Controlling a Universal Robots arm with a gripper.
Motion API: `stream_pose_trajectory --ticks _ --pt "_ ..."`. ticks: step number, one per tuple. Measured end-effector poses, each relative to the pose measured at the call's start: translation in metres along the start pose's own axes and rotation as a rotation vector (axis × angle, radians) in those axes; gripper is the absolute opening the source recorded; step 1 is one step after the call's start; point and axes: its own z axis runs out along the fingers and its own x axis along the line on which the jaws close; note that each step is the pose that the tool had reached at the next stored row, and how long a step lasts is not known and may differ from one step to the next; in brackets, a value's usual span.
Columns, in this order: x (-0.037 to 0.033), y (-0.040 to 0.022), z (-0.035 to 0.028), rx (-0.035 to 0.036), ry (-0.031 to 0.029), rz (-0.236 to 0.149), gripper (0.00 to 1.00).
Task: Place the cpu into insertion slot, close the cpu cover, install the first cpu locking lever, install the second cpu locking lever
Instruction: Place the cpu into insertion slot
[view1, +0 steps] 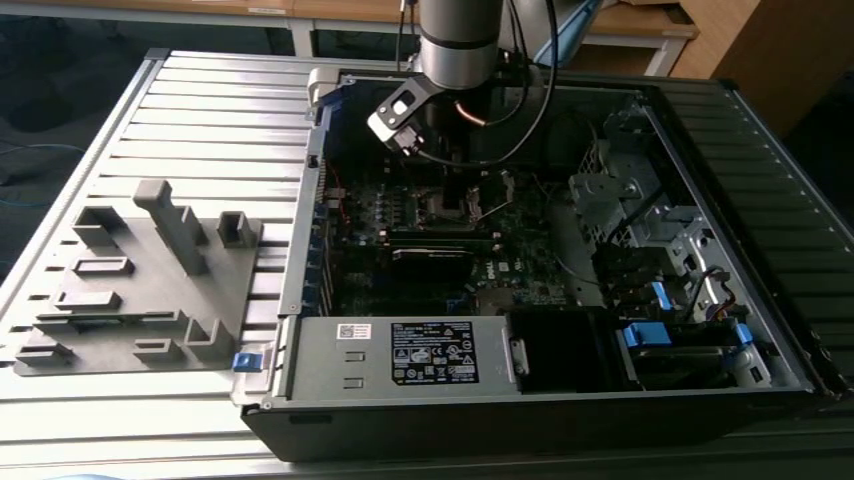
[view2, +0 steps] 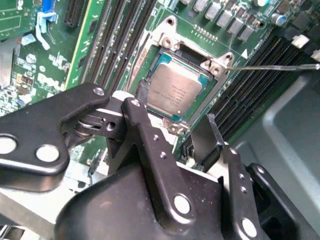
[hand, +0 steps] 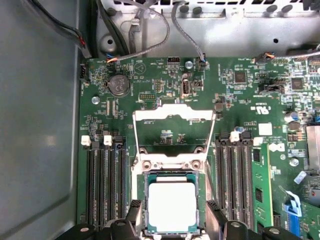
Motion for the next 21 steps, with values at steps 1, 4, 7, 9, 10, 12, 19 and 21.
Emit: stream_pose_trajectory --ticks 1,4,7,9,10,12,19,21 --pt "0.0000 0.0000 -0.0001 0.0000 -0.0001 0.000 0.61" --pt "-0.0001 0.0004 -0.0054 0.0002 0.0000 0.000 0.61" --pt "-0.0001 0.0004 -0.0055 0.0002 0.0000 0.000 0.61" --pt "-0.0001 0.0004 -0.0056 0.0002 0.0000 0.000 0.61" --pt "-0.0001 0.0004 -0.0056 0.0001 0.0000 0.000 0.61" --pt "-0.0001 0.0005 -0.0057 0.0002 0.0000 0.000 0.61" --pt "-0.0001 0.0005 -0.0059 0.0002 0.0000 0.000 0.47" --pt "-0.0001 0.0005 -0.0060 0.0002 0.0000 0.000 0.36"
